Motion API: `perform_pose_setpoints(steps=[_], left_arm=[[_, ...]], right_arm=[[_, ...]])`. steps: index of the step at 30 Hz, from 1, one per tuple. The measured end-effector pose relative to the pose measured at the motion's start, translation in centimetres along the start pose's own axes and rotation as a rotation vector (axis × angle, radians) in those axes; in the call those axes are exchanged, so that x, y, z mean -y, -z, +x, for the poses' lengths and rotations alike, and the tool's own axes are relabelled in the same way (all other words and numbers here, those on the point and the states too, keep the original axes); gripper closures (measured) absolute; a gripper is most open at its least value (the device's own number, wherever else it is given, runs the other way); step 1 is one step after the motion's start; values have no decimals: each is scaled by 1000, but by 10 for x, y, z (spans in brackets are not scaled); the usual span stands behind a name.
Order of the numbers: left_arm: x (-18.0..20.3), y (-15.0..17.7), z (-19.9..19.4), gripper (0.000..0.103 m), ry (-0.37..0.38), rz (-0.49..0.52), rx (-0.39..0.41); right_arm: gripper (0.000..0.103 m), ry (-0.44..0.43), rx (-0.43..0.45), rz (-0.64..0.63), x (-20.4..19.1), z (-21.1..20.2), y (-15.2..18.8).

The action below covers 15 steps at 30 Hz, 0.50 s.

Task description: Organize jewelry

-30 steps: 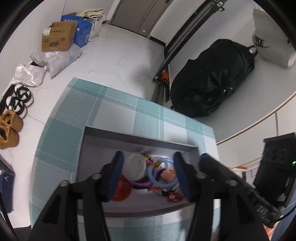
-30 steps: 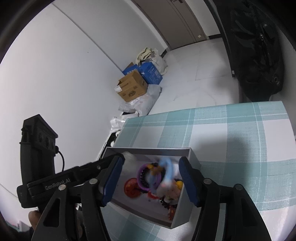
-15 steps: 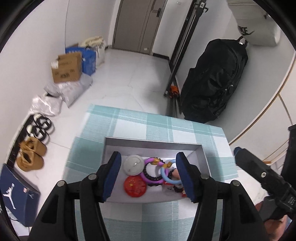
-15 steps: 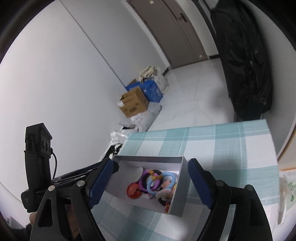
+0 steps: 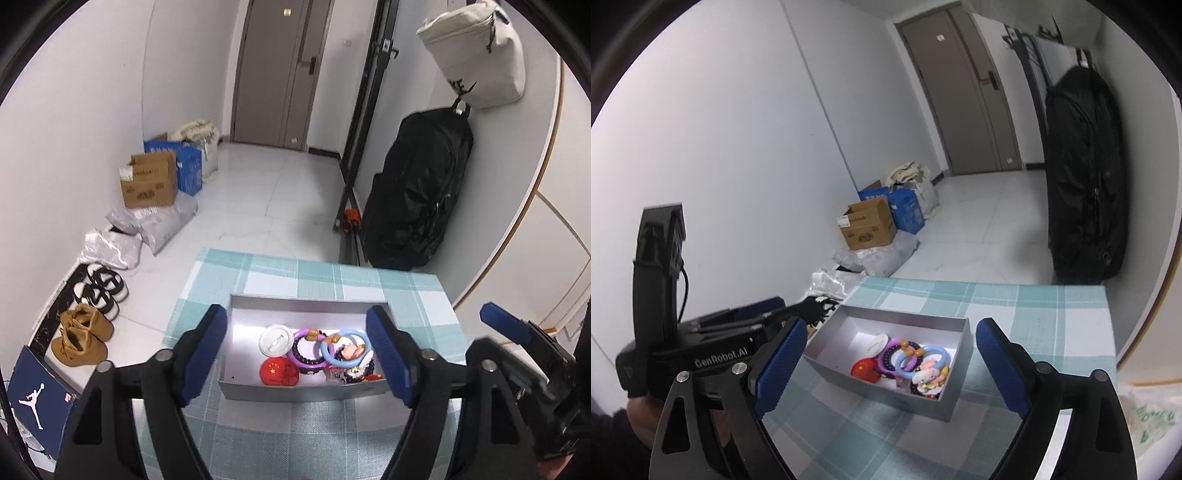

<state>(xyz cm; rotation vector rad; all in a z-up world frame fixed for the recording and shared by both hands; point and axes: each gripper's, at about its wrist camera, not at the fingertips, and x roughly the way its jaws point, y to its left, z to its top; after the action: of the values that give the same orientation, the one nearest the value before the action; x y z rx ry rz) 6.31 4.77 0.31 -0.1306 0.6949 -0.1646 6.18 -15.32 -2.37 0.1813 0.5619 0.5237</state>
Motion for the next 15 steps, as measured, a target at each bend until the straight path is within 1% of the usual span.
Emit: perform_pose_setpoints(steps=[3, 7, 15], left_arm=[[3, 1, -10, 23, -7, 14, 46], [7, 4, -21, 19, -11, 28, 84], [3, 11, -32, 19, -34, 9, 94]], right_arm=[[5, 15, 10, -32, -5, -7, 4], [2, 34, 31, -66, -11, -19, 9], [0, 53, 56, -103, -16, -36, 18]])
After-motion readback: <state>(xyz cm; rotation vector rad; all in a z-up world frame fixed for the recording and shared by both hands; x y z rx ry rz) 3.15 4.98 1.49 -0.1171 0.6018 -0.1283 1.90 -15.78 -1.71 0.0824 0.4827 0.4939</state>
